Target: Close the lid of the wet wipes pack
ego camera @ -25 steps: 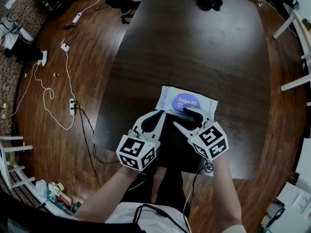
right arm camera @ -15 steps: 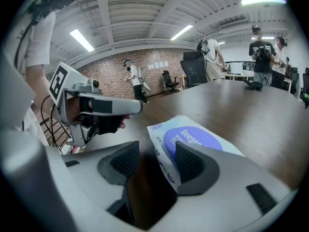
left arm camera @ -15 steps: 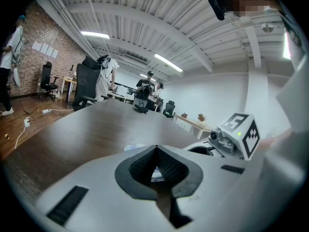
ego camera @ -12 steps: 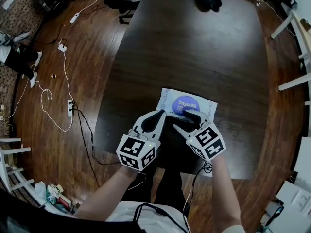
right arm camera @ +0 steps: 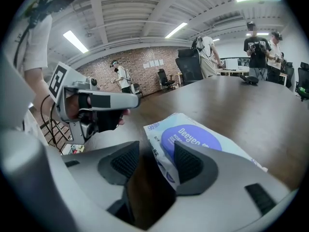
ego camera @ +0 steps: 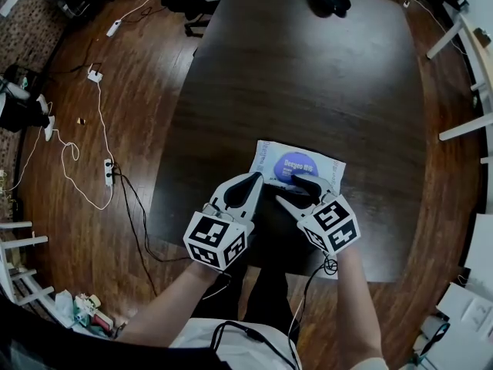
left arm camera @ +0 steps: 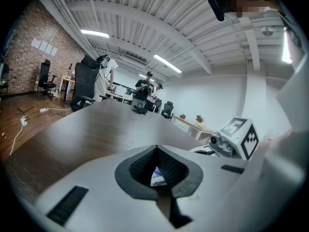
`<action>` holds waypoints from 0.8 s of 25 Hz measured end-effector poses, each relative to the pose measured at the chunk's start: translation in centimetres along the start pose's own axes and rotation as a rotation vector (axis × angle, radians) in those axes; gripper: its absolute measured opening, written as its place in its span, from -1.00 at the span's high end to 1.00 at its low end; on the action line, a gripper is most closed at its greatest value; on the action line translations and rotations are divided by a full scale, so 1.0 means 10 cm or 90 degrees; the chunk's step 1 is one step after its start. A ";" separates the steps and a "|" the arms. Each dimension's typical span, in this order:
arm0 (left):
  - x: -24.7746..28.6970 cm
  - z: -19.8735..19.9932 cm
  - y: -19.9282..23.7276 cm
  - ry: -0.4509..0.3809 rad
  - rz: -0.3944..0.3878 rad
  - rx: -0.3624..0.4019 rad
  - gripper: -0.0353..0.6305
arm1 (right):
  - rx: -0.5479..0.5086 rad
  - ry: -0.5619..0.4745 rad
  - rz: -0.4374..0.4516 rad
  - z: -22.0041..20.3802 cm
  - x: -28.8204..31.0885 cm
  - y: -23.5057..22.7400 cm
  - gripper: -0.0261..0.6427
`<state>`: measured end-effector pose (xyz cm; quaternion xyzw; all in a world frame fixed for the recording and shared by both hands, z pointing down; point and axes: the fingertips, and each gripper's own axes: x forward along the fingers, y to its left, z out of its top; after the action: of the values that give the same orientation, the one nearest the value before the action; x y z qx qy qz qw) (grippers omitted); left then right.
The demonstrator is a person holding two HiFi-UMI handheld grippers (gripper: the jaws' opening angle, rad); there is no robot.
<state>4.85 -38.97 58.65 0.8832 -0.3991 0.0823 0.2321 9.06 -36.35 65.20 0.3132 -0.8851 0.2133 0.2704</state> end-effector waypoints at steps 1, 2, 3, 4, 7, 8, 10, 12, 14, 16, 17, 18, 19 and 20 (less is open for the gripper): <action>0.00 0.00 0.01 0.000 0.000 0.000 0.90 | 0.005 -0.002 0.000 0.00 0.00 -0.01 0.26; 0.00 0.00 0.01 0.000 -0.001 -0.001 0.90 | 0.011 -0.003 0.001 0.00 0.00 -0.02 0.26; 0.00 0.02 0.01 -0.002 -0.002 0.000 0.90 | 0.017 -0.003 0.002 0.00 0.01 -0.03 0.26; -0.01 0.04 0.01 -0.004 -0.003 0.001 0.90 | 0.024 -0.004 0.002 0.00 0.01 -0.03 0.26; -0.10 0.16 -0.01 -0.015 -0.007 0.006 0.90 | 0.037 -0.019 -0.009 0.05 -0.04 -0.01 0.26; -0.14 0.21 -0.01 -0.019 -0.009 0.008 0.90 | 0.043 -0.032 -0.016 0.10 -0.09 0.00 0.26; -0.23 0.33 -0.03 -0.028 -0.014 0.015 0.90 | 0.061 -0.061 -0.026 0.23 -0.21 0.05 0.26; -0.32 0.45 -0.05 -0.037 -0.018 0.021 0.90 | 0.077 -0.090 -0.041 0.34 -0.36 0.10 0.26; -0.41 0.56 -0.10 -0.046 -0.023 0.028 0.90 | 0.092 -0.127 -0.062 0.45 -0.56 0.14 0.26; -0.51 0.70 -0.17 -0.056 -0.029 0.037 0.90 | 0.112 -0.176 -0.084 0.59 -0.80 0.19 0.26; -0.56 0.77 -0.22 -0.062 -0.036 0.043 0.90 | 0.123 -0.203 -0.096 0.67 -0.94 0.21 0.26; -0.61 0.86 -0.28 -0.069 -0.044 0.049 0.90 | 0.132 -0.229 -0.108 0.74 -1.09 0.24 0.26; -0.66 0.94 -0.35 -0.076 -0.053 0.056 0.90 | 0.139 -0.250 -0.121 0.82 -1.24 0.28 0.26; -0.73 1.02 -0.42 -0.082 -0.061 0.063 0.90 | 0.142 -0.266 -0.133 0.88 -1.39 0.34 0.26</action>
<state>2.68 -36.61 45.82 0.9152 -0.3656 0.0339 0.1659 12.87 -32.67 49.29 0.4678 -0.8557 0.2110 0.0661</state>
